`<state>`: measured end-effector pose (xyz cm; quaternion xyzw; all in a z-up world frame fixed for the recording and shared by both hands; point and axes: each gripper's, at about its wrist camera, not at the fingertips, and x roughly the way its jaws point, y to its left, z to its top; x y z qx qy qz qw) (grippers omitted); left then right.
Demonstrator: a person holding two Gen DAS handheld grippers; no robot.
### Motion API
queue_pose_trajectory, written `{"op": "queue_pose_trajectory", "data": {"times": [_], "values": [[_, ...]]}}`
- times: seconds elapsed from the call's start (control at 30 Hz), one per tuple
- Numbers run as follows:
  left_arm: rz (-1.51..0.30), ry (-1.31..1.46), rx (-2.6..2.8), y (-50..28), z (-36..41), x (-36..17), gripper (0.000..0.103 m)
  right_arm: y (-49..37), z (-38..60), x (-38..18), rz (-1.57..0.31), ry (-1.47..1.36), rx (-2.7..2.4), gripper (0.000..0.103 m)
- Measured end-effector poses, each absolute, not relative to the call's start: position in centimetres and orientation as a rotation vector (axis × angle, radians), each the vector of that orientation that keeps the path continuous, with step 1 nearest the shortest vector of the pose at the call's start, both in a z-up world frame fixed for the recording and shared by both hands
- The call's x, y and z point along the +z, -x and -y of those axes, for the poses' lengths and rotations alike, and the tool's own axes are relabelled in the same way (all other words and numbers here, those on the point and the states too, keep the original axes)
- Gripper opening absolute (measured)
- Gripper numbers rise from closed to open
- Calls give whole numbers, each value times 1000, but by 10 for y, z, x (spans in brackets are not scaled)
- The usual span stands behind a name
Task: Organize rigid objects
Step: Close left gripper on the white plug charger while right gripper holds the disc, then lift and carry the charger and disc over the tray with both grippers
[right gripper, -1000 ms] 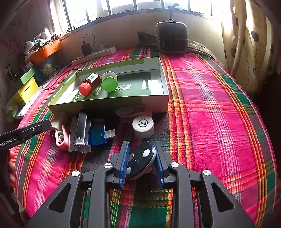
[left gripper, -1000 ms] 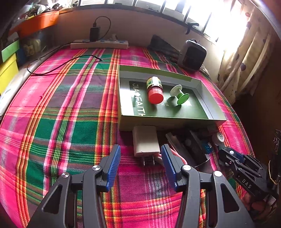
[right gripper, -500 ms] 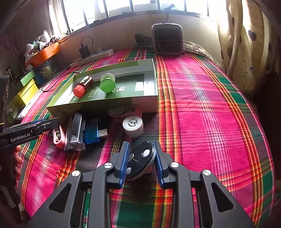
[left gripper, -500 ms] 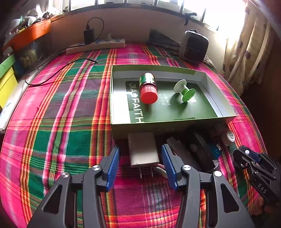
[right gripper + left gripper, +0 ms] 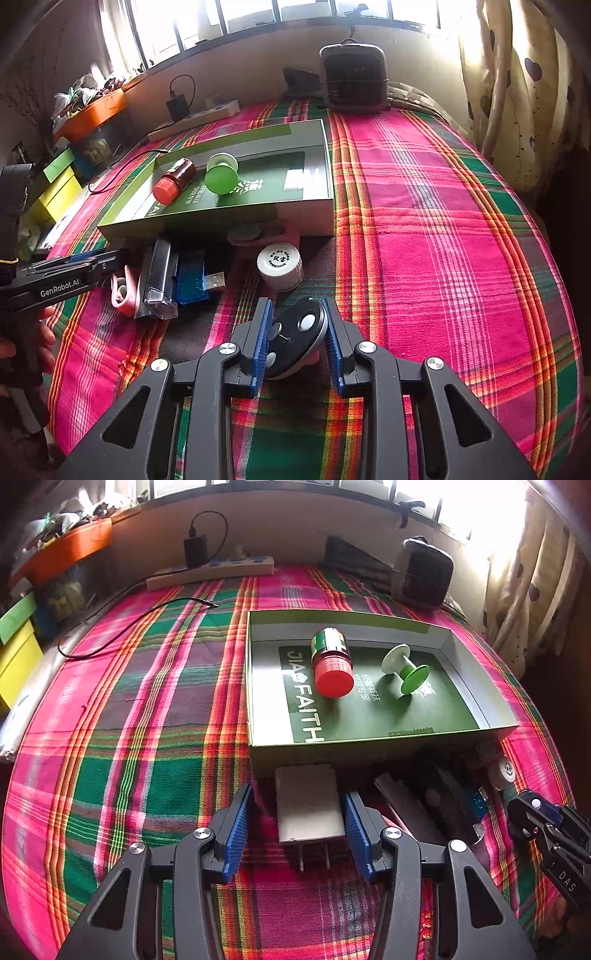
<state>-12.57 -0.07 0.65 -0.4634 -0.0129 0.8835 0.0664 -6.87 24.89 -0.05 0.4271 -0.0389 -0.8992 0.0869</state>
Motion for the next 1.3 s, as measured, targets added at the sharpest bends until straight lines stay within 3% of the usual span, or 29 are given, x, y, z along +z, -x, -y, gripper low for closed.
{"op": "queue_pose_trajectory", "data": {"times": [0.27,0.47,1.3], "values": [[-1,1391,2679,125,-3,6,45,69,-249,0,117,-1272,-2678,29],[15,1394,2697,125,3,6,33,69,-249,0,116,-1272,-2678,29],[39,1385,2692,124,6,7,33,70,-248,0,100,-1266,-2681,29]]}}
